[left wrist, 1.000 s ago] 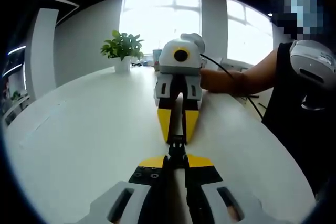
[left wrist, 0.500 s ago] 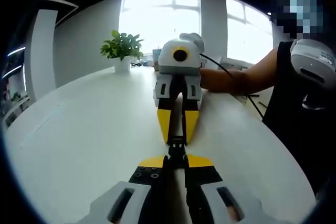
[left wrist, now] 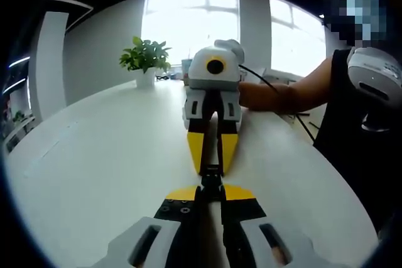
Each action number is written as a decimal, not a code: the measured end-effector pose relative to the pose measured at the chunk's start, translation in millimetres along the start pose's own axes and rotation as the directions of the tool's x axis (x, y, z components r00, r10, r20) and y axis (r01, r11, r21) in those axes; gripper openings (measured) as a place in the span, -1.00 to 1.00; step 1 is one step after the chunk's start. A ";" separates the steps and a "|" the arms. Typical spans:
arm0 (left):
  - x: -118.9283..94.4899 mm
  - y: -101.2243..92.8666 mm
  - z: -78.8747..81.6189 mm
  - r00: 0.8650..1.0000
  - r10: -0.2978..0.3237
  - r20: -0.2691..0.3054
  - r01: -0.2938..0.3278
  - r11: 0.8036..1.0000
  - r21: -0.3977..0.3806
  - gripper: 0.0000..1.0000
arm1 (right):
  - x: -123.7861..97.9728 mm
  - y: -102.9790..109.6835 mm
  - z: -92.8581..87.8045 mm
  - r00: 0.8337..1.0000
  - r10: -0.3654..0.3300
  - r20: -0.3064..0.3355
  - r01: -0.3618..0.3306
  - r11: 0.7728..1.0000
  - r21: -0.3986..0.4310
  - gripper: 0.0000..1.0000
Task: Snap the two parts of the plastic buckle together until the buckle closes and remains connected.
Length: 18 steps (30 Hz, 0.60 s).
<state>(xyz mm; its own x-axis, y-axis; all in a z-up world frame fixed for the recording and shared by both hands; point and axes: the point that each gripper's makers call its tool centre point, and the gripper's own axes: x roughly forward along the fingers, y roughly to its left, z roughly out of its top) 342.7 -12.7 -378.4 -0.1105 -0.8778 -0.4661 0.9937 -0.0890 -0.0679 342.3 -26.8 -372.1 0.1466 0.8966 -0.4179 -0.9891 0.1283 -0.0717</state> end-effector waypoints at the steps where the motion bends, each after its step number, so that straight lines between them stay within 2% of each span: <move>1: 0.0 0.0 0.0 1.000 0.000 0.000 0.000 1.000 0.000 -0.79 | 0.2 -0.2 0.1 1.000 -0.001 0.001 0.001 1.000 -0.002 -0.80; 18: 1.6 1.1 0.3 1.000 0.004 -0.004 -0.004 1.000 0.006 -0.80 | 1.7 -1.0 0.7 1.000 0.006 0.006 -0.006 1.000 -0.006 -0.81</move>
<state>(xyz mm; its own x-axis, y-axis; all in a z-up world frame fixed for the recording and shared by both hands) 343.6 -14.4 -379.0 -0.1064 -0.8765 -0.4695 0.9943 -0.0881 -0.0608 343.5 -25.2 -372.1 0.1408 0.9000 -0.4125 -0.9899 0.1208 -0.0743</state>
